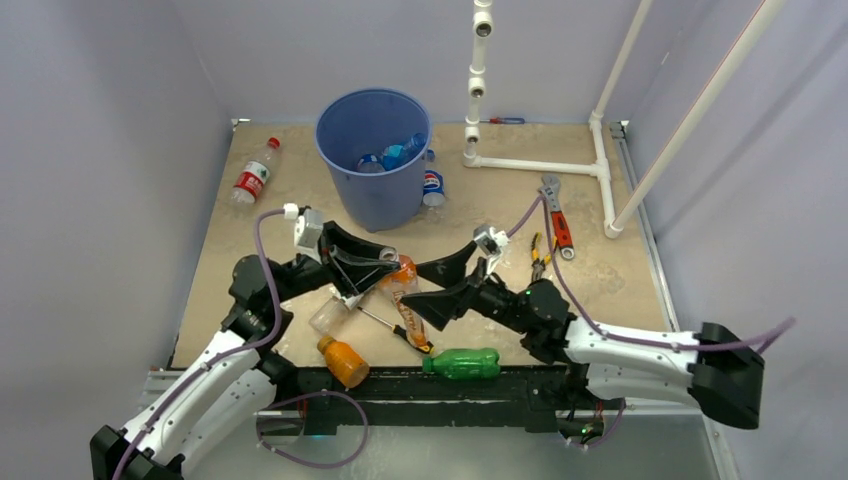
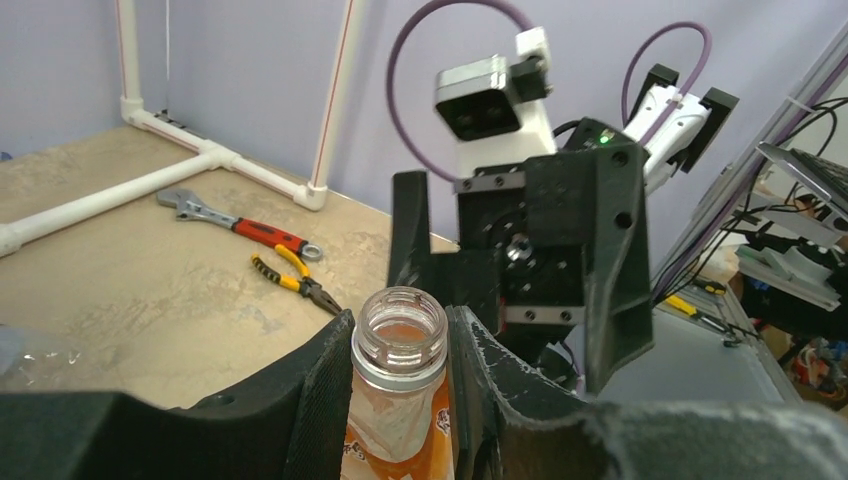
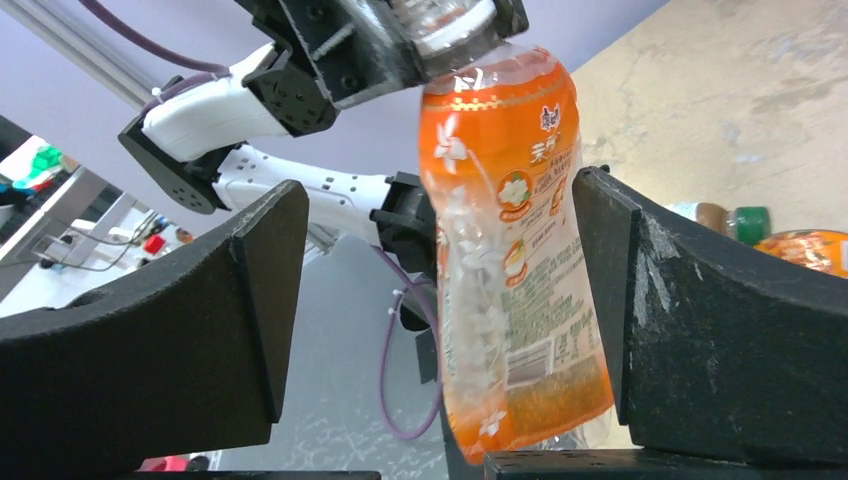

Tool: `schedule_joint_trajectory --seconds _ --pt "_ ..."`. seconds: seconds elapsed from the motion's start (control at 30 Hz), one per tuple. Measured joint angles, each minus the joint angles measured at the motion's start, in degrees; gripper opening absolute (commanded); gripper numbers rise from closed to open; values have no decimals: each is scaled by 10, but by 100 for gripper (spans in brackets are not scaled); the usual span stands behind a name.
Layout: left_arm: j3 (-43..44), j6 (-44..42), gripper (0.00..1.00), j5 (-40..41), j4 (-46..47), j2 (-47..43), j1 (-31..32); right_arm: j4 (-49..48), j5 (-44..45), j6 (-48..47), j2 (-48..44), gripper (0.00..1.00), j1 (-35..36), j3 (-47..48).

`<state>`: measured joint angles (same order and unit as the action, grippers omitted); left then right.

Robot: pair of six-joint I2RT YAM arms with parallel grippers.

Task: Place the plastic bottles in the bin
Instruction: Place the plastic bottle in the trash bin.

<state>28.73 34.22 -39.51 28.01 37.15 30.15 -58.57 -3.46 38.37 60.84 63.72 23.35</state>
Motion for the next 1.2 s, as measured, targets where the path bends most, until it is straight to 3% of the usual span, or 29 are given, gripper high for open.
schedule_joint_trajectory --seconds 0.37,0.5,0.63,0.83,1.2 --pt "12 -65 0 90 -68 -40 0 334 102 -63 -339 99 0 1" --pt "69 -95 0 142 -93 -32 0 422 143 -63 -458 99 0 -2" --pt "161 -141 0 213 -111 -1 0 460 171 -58 -520 99 0 -27" --pt "285 -216 0 346 -132 62 0 492 181 -53 -492 99 0 -44" --pt "464 -317 0 588 -143 270 0 458 160 -52 -306 98 0 -43"
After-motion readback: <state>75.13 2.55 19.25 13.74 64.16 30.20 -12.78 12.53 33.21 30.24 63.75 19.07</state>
